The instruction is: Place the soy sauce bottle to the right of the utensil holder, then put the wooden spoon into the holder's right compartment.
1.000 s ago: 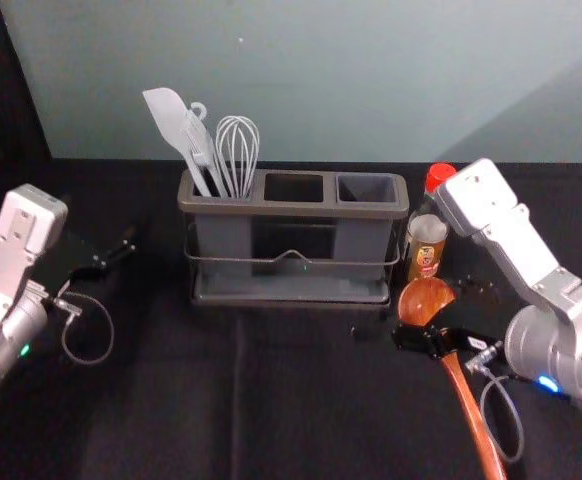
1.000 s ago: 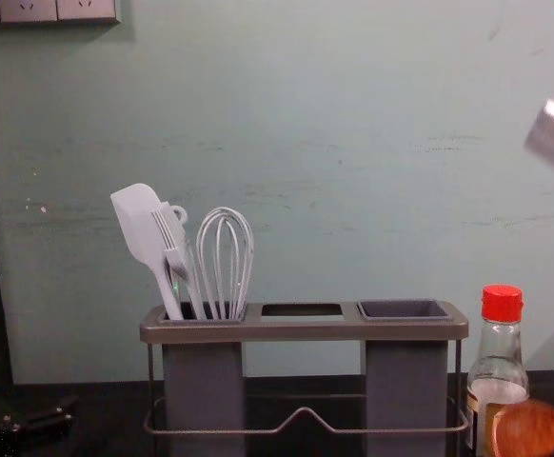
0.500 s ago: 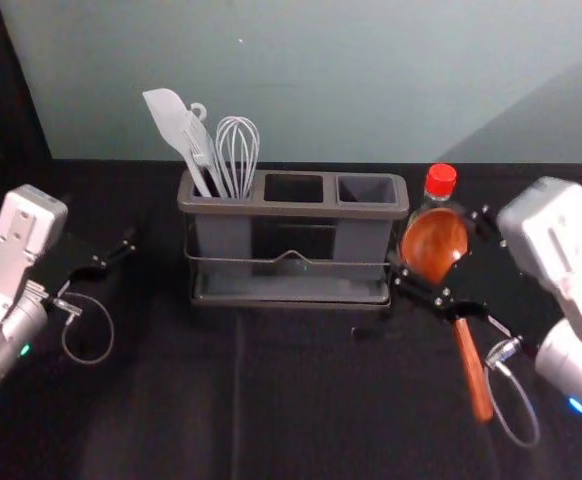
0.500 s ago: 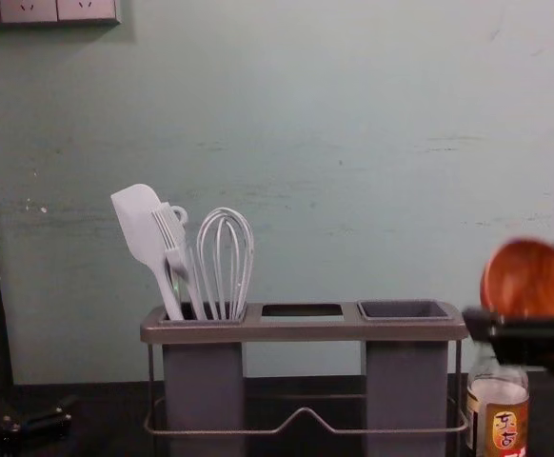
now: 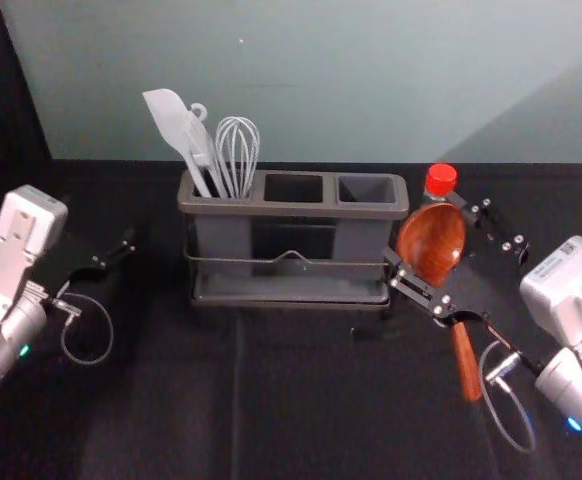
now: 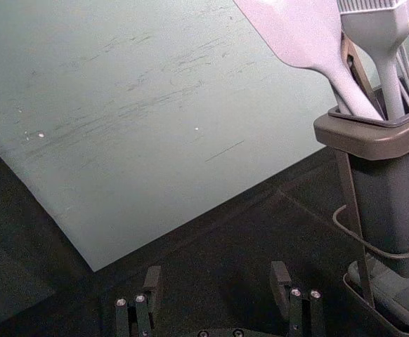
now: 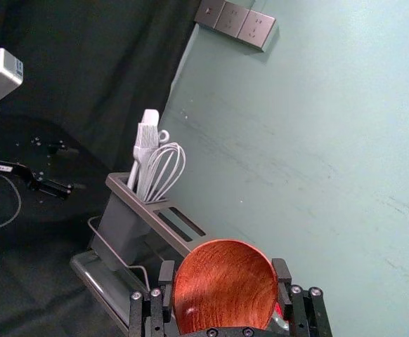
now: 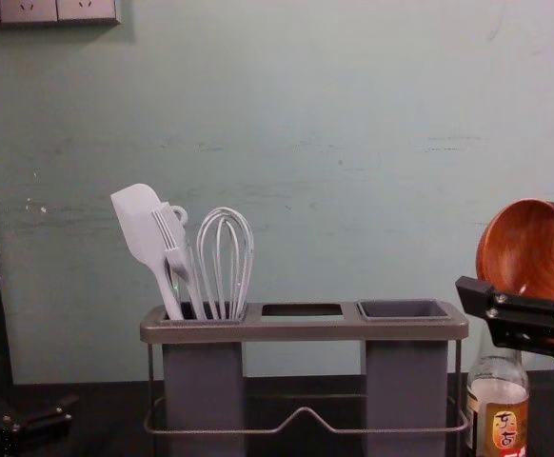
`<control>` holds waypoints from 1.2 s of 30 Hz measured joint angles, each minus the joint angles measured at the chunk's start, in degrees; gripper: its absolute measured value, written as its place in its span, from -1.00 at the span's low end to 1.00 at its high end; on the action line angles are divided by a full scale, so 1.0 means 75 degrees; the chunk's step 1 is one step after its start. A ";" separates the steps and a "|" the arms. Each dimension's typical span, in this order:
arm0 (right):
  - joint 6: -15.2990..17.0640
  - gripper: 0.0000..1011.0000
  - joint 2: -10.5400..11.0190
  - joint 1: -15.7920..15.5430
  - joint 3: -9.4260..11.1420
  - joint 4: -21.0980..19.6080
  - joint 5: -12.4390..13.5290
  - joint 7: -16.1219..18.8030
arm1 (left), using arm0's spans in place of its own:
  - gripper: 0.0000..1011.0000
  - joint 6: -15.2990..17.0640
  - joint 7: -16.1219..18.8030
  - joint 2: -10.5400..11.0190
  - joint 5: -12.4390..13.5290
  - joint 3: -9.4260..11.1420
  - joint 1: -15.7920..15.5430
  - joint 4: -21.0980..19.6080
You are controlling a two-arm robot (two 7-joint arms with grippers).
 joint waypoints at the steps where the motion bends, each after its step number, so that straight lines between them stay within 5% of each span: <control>1: 0.0000 0.66 0.0001 0.0000 0.0001 -0.0002 0.0000 -0.0001 | 0.98 0.0000 0.0000 0.0000 0.0000 0.0000 0.0000 0.0000; 22: -0.0077 0.66 -0.0013 0.0027 0.0016 0.0010 -0.0001 -0.0013 | 0.98 0.0000 0.0000 0.0000 0.0000 0.0000 0.0000 0.0000; 26: -0.0178 0.66 -0.0056 0.0281 0.0021 0.0095 0.0007 0.0032 | 0.98 0.0000 0.0000 0.0000 0.0000 0.0000 0.0000 0.0000; 36: -0.0323 0.66 -0.0191 0.1885 -0.0329 0.0887 0.0427 0.0606 | 0.98 0.0000 0.0000 0.0000 0.0000 0.0000 0.0000 0.0000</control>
